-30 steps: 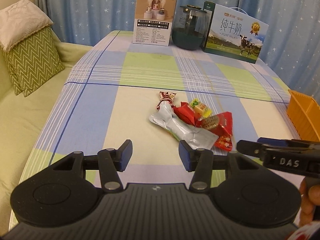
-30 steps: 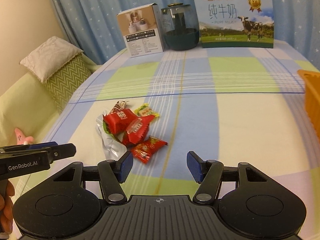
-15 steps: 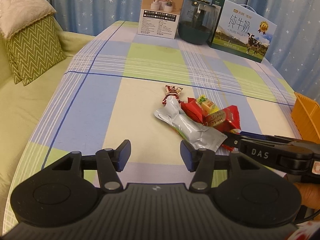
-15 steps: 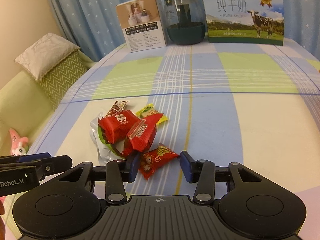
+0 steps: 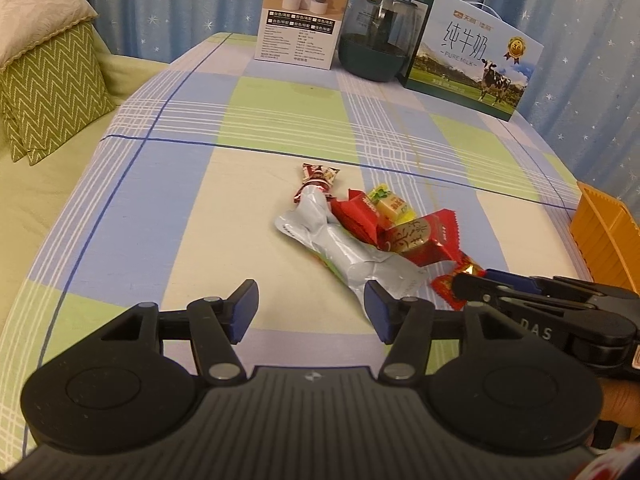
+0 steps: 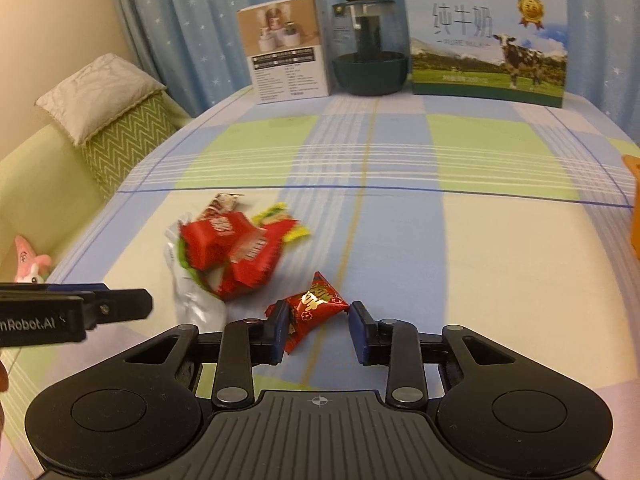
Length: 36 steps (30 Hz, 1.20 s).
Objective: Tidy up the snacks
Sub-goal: 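Grasp the small red candy with the right tool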
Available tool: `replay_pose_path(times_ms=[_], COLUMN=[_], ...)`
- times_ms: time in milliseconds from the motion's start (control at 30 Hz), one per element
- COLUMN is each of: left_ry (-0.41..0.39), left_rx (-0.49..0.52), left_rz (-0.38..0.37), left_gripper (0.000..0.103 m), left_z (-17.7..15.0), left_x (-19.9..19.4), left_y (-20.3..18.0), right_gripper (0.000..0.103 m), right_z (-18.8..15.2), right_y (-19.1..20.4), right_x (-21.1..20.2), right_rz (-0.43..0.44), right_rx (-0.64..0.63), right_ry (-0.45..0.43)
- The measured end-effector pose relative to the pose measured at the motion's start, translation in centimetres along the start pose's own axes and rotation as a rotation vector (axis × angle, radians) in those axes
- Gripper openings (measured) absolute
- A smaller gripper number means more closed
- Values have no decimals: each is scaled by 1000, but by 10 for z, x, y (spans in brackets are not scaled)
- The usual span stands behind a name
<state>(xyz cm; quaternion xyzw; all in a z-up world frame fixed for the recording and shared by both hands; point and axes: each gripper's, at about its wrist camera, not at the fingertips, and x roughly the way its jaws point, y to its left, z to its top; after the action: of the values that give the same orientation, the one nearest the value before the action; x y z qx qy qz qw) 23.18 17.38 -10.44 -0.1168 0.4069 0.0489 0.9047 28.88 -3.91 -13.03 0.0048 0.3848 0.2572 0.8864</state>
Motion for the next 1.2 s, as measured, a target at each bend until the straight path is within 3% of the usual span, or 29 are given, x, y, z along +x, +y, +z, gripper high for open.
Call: replay_pose_path(times_ms=[100,233,467,700,833,1000,1033,1100,1200], left_ry=[2,0,3,4,4,0,-1,-6,-21], left_rx=[3,7,12,16,17,14,10,-3,-25], left_rz=[-6,-9,-3,-11,-16,-28,-32,-41,-59], left_gripper=[55,55,56,56,56,57,57,57,57], left_z=[1,2,2,2,2,1,1,2,3], left_x=[2,3,6,7,8,10,11,12,12], left_y=[-3,-6,-6,-8,-11,-15,-15,-16,-17], right_gripper=[35,59,60,59,45,35,24,16,15], right_z=[-1,-4,-11,-9,-8,-8,-8,-8,-9], right_y=[-7,-12,-1,-8,-10,-11,-12,-13,-14], right_x=[-4,-10,2,11,10,6,5,3,0], right_rz=[-16,-16,-3,66,61,58,54,41,36], right_rx=[-18,-44,-236,-246,-244,-245,-244,-237,-230], right_ry=[0,-30,-60,-59,-55,-46,-44,-42,-47])
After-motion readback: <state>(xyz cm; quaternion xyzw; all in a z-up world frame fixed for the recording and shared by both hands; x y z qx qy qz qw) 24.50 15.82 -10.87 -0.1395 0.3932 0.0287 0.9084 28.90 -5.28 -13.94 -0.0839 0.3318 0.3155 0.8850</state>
